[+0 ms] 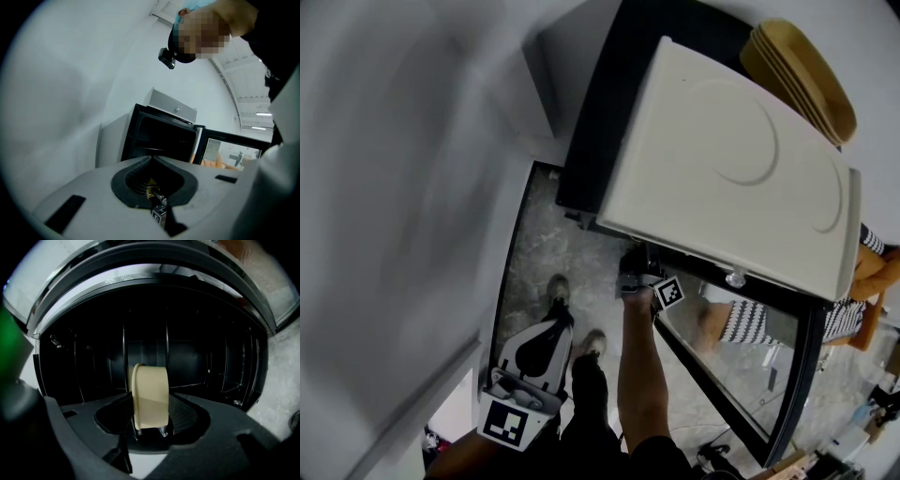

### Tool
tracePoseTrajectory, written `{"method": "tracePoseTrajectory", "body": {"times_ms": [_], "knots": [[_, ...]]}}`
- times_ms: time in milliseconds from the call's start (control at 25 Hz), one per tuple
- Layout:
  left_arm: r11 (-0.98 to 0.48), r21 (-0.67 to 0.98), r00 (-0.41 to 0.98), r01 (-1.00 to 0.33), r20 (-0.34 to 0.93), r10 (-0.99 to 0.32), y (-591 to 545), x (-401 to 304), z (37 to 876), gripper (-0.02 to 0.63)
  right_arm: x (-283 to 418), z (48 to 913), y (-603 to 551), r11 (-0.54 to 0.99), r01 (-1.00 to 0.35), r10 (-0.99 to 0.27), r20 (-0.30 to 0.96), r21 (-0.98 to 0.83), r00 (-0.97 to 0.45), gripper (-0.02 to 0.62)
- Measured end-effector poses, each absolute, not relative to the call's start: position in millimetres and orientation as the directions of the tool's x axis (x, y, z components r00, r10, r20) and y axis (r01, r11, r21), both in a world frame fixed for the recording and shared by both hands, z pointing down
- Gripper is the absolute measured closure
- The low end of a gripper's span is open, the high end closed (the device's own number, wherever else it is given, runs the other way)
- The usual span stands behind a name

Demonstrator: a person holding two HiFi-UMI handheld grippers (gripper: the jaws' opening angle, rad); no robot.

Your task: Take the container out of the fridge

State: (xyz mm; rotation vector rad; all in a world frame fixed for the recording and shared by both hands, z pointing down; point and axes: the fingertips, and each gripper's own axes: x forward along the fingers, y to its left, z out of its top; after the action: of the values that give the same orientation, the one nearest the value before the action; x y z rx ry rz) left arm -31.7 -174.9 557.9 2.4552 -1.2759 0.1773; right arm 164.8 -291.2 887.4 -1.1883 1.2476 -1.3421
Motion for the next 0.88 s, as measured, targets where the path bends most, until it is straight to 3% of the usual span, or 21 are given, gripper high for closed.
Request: {"method": "tracePoseTrajectory", "body": {"times_ms": [880], "knots": [[-0.530,0.264,0.588,-0.806,0.249,-0.769,-171,-27,546,0.598,164,884,-267,-0.072,0.023,-0.992,0.069,-0.997,-0.104,0.394]]}}
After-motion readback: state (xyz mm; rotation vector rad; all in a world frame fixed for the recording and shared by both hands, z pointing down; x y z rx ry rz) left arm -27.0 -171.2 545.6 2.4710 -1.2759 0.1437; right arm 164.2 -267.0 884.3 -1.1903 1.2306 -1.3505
